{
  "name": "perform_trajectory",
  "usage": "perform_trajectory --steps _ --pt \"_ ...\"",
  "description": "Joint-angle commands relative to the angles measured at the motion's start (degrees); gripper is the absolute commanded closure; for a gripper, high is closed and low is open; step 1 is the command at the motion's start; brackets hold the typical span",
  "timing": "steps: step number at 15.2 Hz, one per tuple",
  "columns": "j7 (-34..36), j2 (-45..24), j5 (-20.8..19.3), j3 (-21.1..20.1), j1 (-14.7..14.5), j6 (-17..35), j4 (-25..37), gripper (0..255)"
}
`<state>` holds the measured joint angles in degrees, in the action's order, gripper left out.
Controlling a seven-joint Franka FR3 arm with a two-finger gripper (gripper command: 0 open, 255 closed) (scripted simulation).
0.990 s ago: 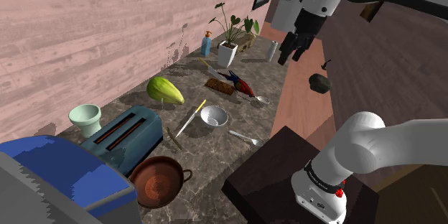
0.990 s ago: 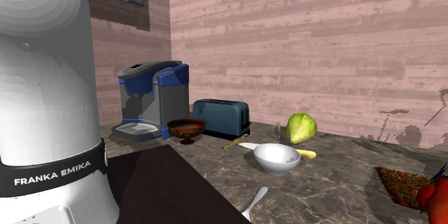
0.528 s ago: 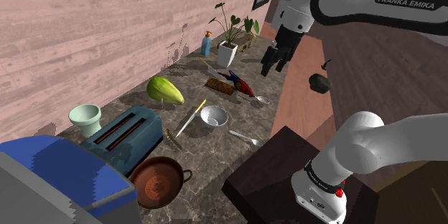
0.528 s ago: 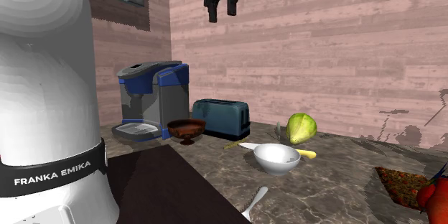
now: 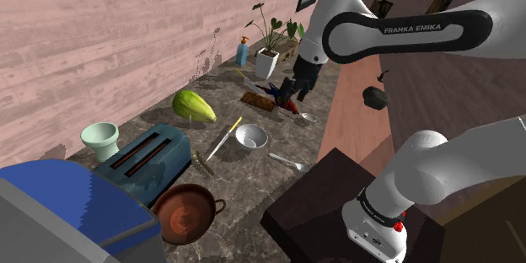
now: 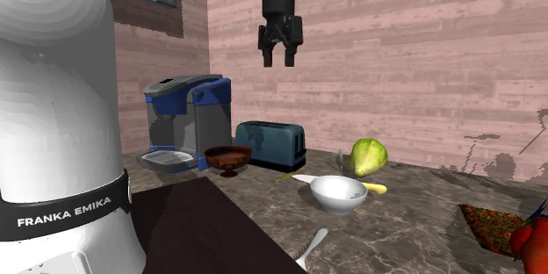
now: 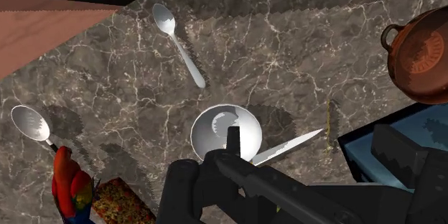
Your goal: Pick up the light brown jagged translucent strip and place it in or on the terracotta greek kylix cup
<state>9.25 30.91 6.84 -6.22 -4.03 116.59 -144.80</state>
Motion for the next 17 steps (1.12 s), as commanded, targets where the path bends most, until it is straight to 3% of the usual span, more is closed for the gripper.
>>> perform_trajectory --steps 1,9,17 --pt "0.32 -3.48 0.54 -0.74 -0.38 4.05 -0.31 0" --pt "2.09 -20.11 1.52 -3.77 -1.75 19.35 1.51 0" --pt "5.21 -38.62 -0.77 -5.54 -3.29 31.29 8.53 0"
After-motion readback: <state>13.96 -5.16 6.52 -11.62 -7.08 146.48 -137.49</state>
